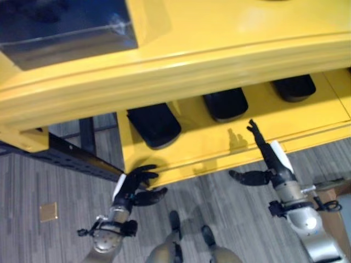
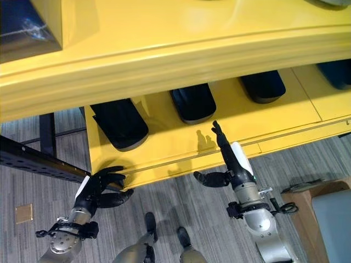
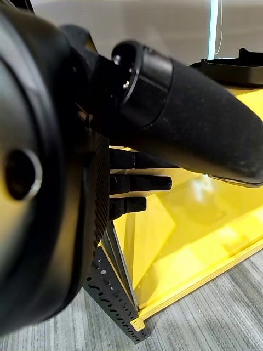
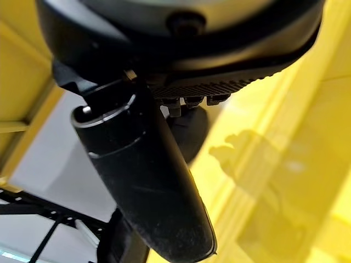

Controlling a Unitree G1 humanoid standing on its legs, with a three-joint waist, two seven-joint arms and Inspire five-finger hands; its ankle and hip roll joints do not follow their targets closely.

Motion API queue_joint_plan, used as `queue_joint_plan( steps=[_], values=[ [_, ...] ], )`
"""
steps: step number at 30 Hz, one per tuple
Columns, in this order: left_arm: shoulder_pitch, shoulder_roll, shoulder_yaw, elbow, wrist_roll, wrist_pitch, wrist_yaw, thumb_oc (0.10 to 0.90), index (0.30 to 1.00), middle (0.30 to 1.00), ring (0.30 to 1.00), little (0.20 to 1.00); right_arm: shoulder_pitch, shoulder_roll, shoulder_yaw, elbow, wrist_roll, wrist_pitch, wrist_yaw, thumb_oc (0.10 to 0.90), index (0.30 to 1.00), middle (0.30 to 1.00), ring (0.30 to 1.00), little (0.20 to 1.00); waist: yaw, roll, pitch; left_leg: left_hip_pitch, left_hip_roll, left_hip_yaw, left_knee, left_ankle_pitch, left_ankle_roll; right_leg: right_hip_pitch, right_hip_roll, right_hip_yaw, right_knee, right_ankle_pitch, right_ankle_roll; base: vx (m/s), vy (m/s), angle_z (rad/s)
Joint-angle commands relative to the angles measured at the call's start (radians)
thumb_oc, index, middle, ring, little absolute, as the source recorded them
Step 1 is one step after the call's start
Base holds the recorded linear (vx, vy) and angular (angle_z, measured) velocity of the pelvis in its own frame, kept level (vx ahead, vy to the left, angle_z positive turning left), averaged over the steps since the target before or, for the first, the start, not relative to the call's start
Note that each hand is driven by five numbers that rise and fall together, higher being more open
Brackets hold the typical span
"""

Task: Move parts from the plastic box to the shelf.

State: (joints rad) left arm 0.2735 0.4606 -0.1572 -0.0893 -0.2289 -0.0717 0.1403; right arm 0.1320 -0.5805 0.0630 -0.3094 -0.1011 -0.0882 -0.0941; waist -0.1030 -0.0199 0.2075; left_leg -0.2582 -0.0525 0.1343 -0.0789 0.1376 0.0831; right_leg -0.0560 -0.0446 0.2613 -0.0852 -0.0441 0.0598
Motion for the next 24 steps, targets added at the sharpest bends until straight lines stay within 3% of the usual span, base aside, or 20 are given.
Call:
queue_joint_plan(
  steps=[1, 10, 17, 24],
  values=[
    [-0.097, 0.038, 0.064, -0.076, 0.005, -0.103, 0.011, 0.900, 1.000, 1.000, 1.000, 1.000, -0.085, -0.039, -0.059, -0.073, -0.052, -0.102, -0.040, 0.900, 1.000, 1.000, 1.000, 1.000, -0.003, -0.008, -0.129, 0.059, 0.114, -0.009, 0.071, -0.099, -0.092, -0.053, -0.020, -0.015, 0.011, 0.014, 0.027, 0.00, 0.000, 0.00],
    [-0.093, 0.037, 0.074, -0.081, 0.004, -0.098, -0.007, 0.900, 1.000, 1.000, 1.000, 1.000, -0.104, -0.062, -0.088, -0.132, -0.036, -0.117, -0.024, 0.900, 1.000, 1.000, 1.000, 1.000, -0.010, -0.019, -0.145, 0.102, 0.125, 0.002, 0.054, -0.101, -0.095, -0.037, -0.006, -0.003, 0.003, 0.021, 0.025, 0.00, -0.005, -0.03],
    [-0.086, 0.038, 0.083, -0.072, 0.004, -0.094, -0.019, 0.900, 1.000, 1.000, 1.000, 1.000, -0.138, -0.045, -0.050, -0.140, 0.111, -0.122, 0.033, 0.900, 1.000, 1.000, 1.000, 1.000, -0.010, -0.032, -0.155, 0.133, 0.134, 0.022, 0.028, -0.100, -0.093, -0.044, 0.011, 0.033, 0.000, 0.039, 0.030, -0.03, -0.003, -0.13],
    [-0.086, 0.021, 0.071, -0.059, -0.003, -0.092, -0.019, 0.900, 1.000, 1.000, 1.000, 1.000, -0.164, -0.011, 0.003, -0.099, 0.249, -0.106, 0.062, 0.900, 1.000, 1.000, 1.000, 1.000, -0.001, -0.034, -0.161, 0.140, 0.135, 0.012, 0.016, -0.093, -0.094, -0.039, 0.012, 0.021, -0.001, 0.034, 0.025, 0.00, -0.002, -0.03]
  ],
)
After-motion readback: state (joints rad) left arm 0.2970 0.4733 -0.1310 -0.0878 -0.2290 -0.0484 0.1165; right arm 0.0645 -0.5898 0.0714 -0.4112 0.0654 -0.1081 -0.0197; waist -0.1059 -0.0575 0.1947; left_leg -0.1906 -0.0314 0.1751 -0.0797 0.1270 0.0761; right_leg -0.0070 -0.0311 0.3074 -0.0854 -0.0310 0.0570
